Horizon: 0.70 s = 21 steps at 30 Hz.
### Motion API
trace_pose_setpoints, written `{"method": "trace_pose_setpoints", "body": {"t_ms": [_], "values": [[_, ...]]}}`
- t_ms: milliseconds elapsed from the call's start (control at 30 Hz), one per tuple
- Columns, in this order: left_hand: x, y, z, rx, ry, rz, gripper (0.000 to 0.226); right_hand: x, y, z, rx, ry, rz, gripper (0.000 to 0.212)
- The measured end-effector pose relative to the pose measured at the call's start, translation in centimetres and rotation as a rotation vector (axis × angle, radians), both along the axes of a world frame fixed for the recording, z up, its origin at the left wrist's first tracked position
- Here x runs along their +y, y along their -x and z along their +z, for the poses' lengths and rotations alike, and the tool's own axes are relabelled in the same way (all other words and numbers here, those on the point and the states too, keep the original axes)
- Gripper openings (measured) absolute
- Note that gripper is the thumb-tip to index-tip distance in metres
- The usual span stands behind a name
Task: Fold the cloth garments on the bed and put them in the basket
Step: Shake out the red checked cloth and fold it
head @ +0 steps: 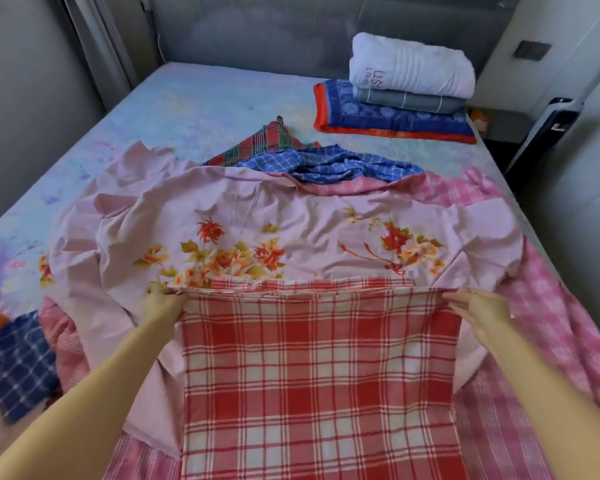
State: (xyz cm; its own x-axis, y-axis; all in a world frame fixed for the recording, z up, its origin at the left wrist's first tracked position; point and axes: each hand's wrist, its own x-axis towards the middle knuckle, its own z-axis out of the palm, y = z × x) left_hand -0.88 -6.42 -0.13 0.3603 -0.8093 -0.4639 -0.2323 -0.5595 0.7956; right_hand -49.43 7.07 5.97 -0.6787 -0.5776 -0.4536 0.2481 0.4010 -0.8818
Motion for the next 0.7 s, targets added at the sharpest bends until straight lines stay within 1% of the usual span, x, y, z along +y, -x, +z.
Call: {"method": "trace_pose_setpoints", "body": {"t_ms": [67,133,200,300,367,467,500,533,567,633,667,700], "values": [[-2.4,0.7,-2.5,-0.043,-0.001,0.01,0.009,-3.0,0.9,-2.4,0.004,-0.013,-0.009,0.015],[-5.0,1.6,-5.3,-0.06,-0.027,0.02,0.011,-6.2,2.1,-5.1,0.03,-0.042,-0.018,0.006],[-7.3,2.5,-7.6,-0.095,-0.018,0.028,0.015,-9.0,3.7,-7.8,0.058,-0.082,-0.02,0.015],[-10.2,3.8,-10.7,-0.186,0.011,0.012,0.01,-12.6,5.5,-12.0,0.061,-0.151,0.002,0.022],[-11.7,4.5,-12.7,-0.244,0.009,0.02,0.013,-14.5,6.1,-14.9,0.09,-0.208,0.018,0.027],[-12.7,4.7,-15.9,-0.266,-0.077,0.005,0.022,-15.8,6.5,-19.3,0.109,-0.279,0.011,0.037],[-12.7,4.8,-16.6,-0.3,-0.125,-0.002,0.025,-16.0,6.5,-20.2,0.123,-0.297,0.008,0.037],[-12.6,4.8,-17.3,-0.378,-0.155,-0.015,0.027,-16.0,6.4,-20.8,0.181,-0.329,0.029,0.035],[-12.3,4.8,-17.6,-0.485,-0.165,-0.034,0.031,-15.8,6.0,-20.8,0.322,-0.379,0.074,0.032],[-11.2,5.4,-17.0,-0.675,-0.101,-0.064,0.041,-14.7,4.5,-20.2,0.79,-0.467,0.218,0.036],[-10.3,6.2,-16.8,-0.754,-0.012,-0.109,0.044,-14.0,3.5,-20.0,1.047,-0.419,0.291,0.039],[-8.9,7.6,-16.3,-0.833,0.113,-0.193,0.046,-13.1,1.9,-19.7,1.262,-0.313,0.367,0.042]]}}
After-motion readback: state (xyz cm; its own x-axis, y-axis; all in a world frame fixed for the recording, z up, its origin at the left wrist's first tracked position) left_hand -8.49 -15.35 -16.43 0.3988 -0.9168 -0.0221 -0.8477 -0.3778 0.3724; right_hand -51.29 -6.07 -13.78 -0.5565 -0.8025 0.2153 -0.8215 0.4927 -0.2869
